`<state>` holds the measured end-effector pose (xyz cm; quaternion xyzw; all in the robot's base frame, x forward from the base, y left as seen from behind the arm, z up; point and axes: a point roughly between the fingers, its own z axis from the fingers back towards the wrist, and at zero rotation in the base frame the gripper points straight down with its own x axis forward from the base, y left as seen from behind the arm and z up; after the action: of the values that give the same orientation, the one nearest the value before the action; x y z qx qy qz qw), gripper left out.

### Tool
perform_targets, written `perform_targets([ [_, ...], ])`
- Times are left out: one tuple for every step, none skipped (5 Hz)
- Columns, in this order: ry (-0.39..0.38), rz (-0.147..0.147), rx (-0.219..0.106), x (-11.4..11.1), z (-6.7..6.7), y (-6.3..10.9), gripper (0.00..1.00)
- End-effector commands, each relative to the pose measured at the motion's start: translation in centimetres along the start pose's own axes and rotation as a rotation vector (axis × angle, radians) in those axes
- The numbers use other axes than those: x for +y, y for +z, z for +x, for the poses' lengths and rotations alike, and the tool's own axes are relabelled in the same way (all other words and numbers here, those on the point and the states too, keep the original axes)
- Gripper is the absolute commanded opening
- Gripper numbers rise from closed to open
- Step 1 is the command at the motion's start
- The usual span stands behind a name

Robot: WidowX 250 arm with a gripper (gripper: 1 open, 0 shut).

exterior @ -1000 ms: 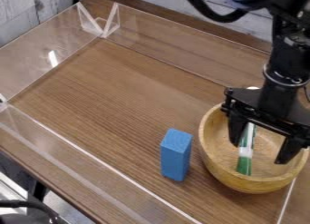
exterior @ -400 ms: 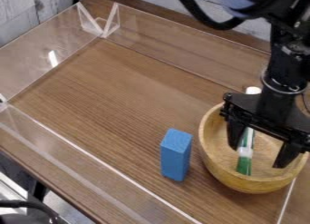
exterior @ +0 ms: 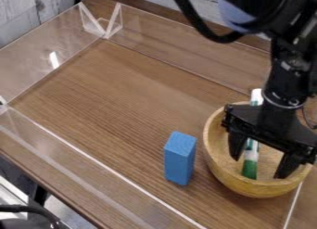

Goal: Remove the green marker from inside the brown bowl and put it on the table

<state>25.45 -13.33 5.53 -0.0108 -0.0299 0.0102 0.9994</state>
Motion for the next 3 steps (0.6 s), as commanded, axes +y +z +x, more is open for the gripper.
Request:
perform_targets([
  [-0.002, -0.017, -0.044, -0.34, 0.54, 0.15, 1.00],
  [0.002, -0.017, -0.050, -0.38, 0.62, -0.36, 1.00],
  [0.005, -0.016, -0.054, -0.41, 0.70, -0.72, 0.00],
])
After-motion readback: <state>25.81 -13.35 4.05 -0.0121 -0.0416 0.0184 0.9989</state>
